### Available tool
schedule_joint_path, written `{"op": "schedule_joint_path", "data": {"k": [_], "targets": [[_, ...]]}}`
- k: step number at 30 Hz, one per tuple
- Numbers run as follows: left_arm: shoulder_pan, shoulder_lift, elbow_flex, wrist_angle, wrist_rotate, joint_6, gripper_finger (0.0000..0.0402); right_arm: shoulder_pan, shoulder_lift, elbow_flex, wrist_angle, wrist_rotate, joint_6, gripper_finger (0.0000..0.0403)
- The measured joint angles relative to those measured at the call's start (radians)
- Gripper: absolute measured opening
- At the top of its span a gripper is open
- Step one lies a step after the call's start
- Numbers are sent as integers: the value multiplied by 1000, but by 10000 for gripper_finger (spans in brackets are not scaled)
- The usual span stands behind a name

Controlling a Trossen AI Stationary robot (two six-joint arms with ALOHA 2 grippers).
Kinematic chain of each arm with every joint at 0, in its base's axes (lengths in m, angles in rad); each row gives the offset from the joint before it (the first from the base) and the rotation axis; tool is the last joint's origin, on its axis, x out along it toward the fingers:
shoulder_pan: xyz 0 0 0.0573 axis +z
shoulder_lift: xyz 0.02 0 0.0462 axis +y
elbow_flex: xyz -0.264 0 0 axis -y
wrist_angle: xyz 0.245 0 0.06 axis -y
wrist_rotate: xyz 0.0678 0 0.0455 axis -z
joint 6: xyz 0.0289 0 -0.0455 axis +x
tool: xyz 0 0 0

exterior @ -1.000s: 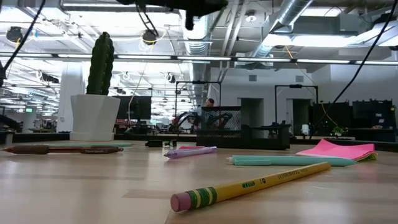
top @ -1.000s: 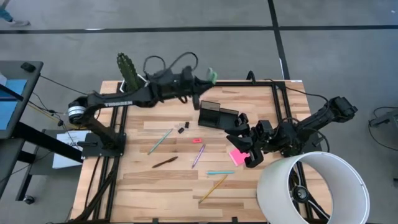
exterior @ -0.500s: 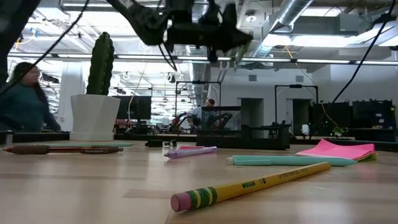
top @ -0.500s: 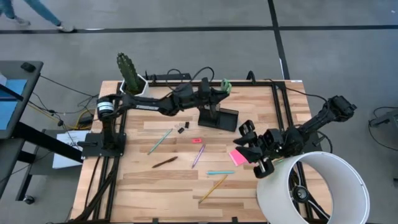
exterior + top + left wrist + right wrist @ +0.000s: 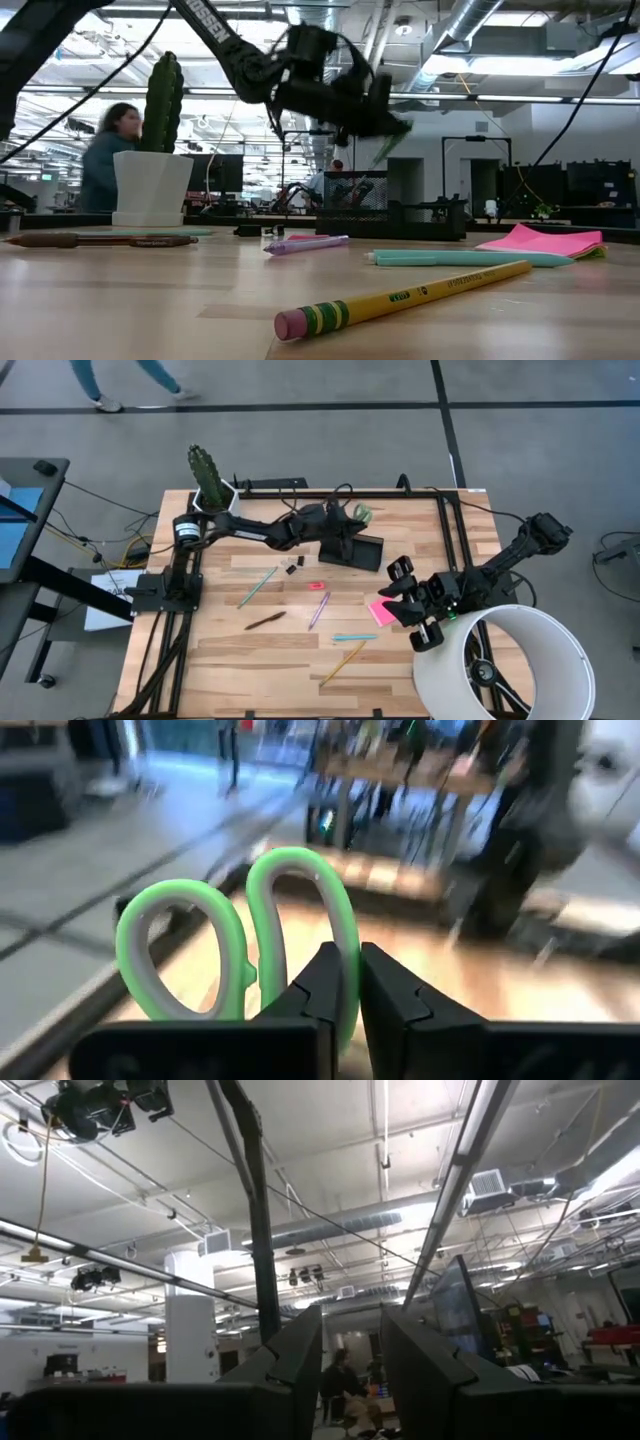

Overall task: Pick and place office supplies into organizer
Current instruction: Put the green scissors into the black desk organizer

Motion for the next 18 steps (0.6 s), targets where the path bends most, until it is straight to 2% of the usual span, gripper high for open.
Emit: {"op": "schedule_joint_path", "data": {"k": [18], "targets": [[-2, 29, 0, -87, 44, 3, 40, -1, 0, 0, -1, -3, -1, 98]]}}
